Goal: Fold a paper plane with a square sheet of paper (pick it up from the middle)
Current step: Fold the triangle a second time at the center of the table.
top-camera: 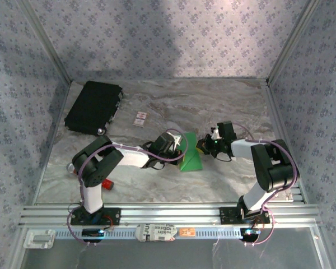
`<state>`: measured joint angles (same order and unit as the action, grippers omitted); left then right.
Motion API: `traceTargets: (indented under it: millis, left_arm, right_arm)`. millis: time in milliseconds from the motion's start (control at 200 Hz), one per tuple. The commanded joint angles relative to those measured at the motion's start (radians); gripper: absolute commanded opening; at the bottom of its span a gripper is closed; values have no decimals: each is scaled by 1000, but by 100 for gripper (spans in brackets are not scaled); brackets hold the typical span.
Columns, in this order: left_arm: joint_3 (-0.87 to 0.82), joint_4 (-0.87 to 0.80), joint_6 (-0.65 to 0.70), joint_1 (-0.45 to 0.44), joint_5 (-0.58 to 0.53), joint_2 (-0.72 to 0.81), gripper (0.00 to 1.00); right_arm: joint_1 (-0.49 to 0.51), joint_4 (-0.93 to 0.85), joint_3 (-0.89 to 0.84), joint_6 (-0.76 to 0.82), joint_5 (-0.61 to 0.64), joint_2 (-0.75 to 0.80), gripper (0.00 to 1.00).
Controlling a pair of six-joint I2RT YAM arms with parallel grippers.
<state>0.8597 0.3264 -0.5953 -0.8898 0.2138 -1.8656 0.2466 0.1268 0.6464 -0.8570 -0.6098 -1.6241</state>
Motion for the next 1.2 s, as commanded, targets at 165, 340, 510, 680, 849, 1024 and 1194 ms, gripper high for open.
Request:
traceTargets:
  millis: [165,340,510,680,849,1024,1194]
  left_arm:
    - [-14,-91,-3,0,9,-47,6]
    - [-18,-92,-4,0,9,-44,6]
    - [-23,-89,-6,0,7,-42,6]
    - [-21,-88,-6,0,6,-43,6]
    - [-22,-88,-5,-1,7,-44,6]
    - [-24,-87,-5,0,7,-44,6]
    - [-25,-91,-4,0,8,-40,6]
  right_arm:
    - [0,-42,-14,11,87,-62,0]
    - [-10,-14,-10,-13,46,-27,0]
    - [-11,18,-4,-45,-19,40,0]
    - [32,-25,-7,-21,-12,66,0]
    - [89,9,-45,-49,-5,63,0]
    - [132,33,-63,-56,11,41,0]
    - [134,47,-79,-53,21,-8,0]
